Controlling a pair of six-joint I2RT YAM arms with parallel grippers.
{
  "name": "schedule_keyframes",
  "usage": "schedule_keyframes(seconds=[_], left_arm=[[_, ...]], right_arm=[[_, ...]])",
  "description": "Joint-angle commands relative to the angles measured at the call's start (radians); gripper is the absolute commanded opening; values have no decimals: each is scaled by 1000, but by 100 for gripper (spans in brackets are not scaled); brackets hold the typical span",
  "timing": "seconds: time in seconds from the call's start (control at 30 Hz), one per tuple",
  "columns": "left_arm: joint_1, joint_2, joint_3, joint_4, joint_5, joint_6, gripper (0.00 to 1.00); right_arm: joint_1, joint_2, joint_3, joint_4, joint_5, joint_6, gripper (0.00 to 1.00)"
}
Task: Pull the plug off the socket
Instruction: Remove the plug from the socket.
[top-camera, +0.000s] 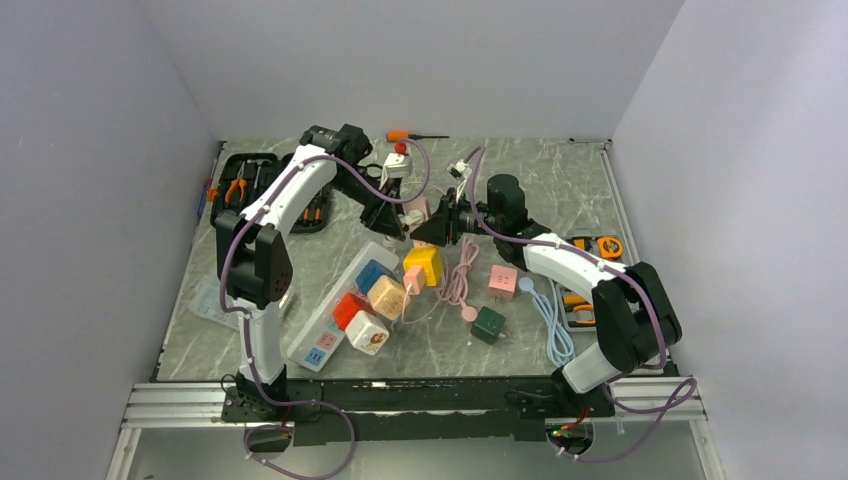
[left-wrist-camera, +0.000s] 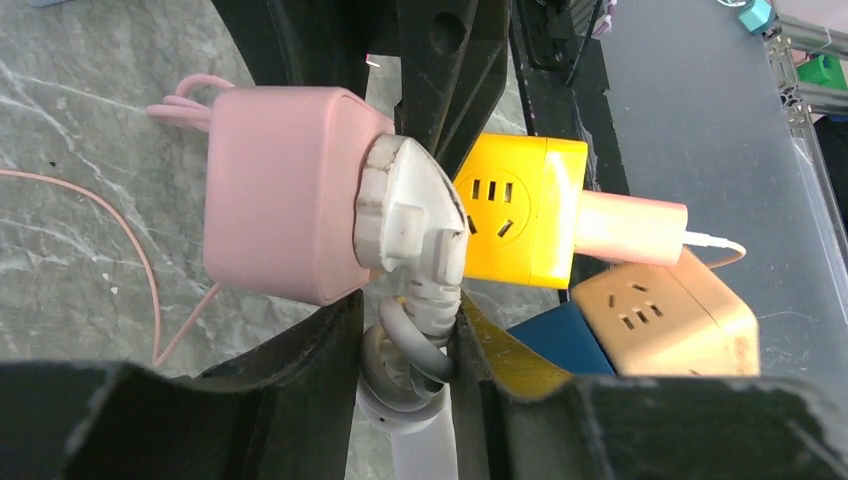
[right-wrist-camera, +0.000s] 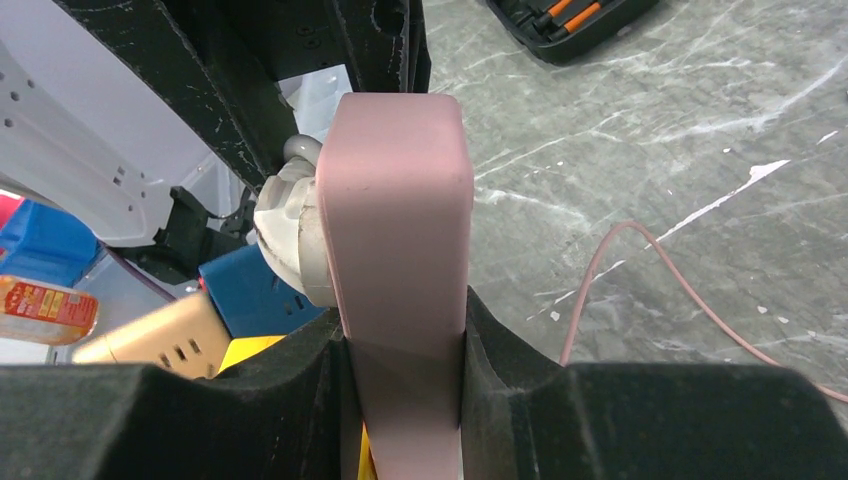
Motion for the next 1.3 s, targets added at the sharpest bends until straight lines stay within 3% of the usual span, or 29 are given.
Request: schedule_keyframes(seconds=[0.0, 0.33, 0.57, 0.77, 0.87, 1.0, 1.07, 1.27], left_arm=[[-8, -39, 51, -20, 89, 27, 39], [9, -89, 11, 70, 62, -6, 58], [32, -101, 29, 74, 76, -19, 47], [22, -94, 22, 59, 112, -11, 46], [4, -77, 22, 12, 111, 36, 40], [-5, -38, 56, -88, 139, 110, 10], [-4, -49, 45, -93, 150, 124, 2], [-4, -102, 9, -107, 187, 172, 0]], right_arm=[[11, -21, 106, 153, -50, 21, 0], [29, 0, 102, 143, -65, 16, 0], [30, -4, 99, 97, -66, -12, 0], [37, 10, 114, 83, -72, -16, 0], [40, 13, 126, 63, -69, -30, 0], [40, 8, 132, 40, -69, -46, 0], [40, 7, 134, 26, -66, -57, 0], [15, 33, 128, 36, -76, -47, 0]])
